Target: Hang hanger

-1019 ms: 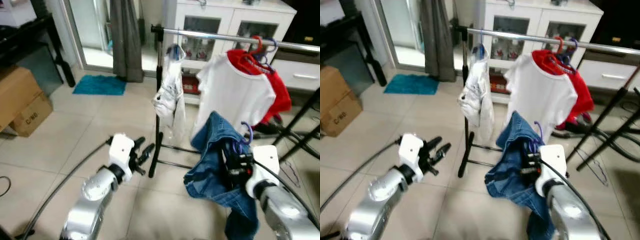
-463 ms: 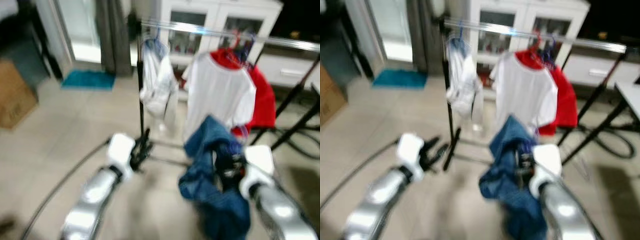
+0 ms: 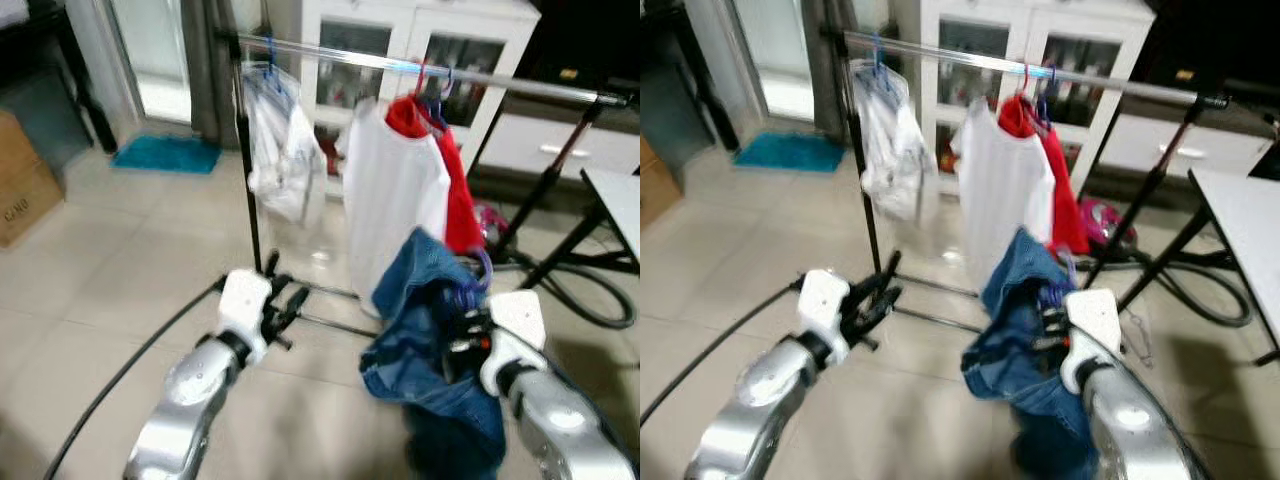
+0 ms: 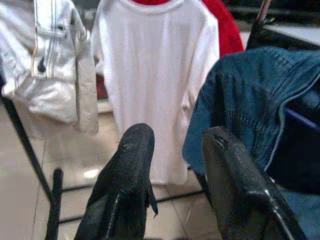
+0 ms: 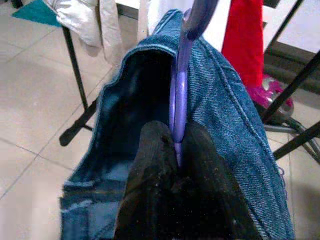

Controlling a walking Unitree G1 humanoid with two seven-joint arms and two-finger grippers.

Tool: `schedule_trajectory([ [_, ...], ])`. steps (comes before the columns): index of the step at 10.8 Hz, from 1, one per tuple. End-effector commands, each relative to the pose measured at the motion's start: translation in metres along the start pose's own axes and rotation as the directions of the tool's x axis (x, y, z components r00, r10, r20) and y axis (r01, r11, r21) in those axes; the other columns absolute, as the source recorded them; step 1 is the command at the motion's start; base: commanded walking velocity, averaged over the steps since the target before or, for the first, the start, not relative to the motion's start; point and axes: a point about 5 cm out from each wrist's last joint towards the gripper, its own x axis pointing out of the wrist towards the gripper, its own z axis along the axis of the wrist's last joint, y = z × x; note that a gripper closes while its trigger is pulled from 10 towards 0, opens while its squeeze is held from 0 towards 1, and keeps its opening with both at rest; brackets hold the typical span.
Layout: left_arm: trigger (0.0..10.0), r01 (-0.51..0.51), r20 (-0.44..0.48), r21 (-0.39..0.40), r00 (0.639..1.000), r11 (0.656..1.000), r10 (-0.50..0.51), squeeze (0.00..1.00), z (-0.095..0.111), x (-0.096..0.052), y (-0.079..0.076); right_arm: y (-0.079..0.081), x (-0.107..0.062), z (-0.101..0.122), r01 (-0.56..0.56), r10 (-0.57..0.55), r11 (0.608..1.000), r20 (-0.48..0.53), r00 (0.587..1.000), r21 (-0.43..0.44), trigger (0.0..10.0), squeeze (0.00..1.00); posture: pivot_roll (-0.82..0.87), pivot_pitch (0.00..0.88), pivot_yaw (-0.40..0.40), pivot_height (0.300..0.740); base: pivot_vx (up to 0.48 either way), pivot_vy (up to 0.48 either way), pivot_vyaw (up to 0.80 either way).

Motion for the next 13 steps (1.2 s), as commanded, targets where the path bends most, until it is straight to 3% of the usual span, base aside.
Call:
schedule_trajectory([
  [1,10.0,-0.012,0.006,-0.002,1.000,1.000,0.012,0.00,0.002,0.001,0.001,-0.002,0.001,0.010,-0.001,0.002,1.000,0.049,0.999,-0.019,0.0,0.00,-0.03,0.000,-0.043,0.740,0.000,0.000,0.00],
  [5,10.0,-0.034,0.014,0.010,0.999,0.999,0.033,0.00,0.004,0.000,0.004,-0.008,0.008,0.015,-0.011,0.013,0.999,0.061,0.998,-0.043,0.0,0.00,-0.02,0.000,-0.048,0.740,0.000,0.000,0.00],
  [9,10.0,-0.025,0.011,0.021,1.000,0.999,0.025,0.00,0.005,0.000,0.003,-0.002,0.008,0.012,-0.023,0.025,0.999,0.061,0.998,-0.036,0.0,0.00,-0.01,0.000,-0.039,0.740,0.000,-0.436,0.00],
  [12,10.0,0.016,-0.003,0.018,1.000,1.000,-0.016,0.00,0.005,0.001,0.004,-0.003,0.010,0.018,-0.049,0.054,0.997,0.078,0.996,-0.058,0.0,0.00,-0.01,0.000,-0.029,0.740,0.000,-0.084,0.00],
  [13,10.0,0.052,-0.014,0.008,0.999,0.999,-0.052,0.21,0.005,0.003,0.005,0.001,0.010,0.024,-0.084,0.090,0.994,0.094,0.991,-0.067,0.0,0.00,-0.01,0.000,-0.027,0.740,0.000,0.000,0.00],
])
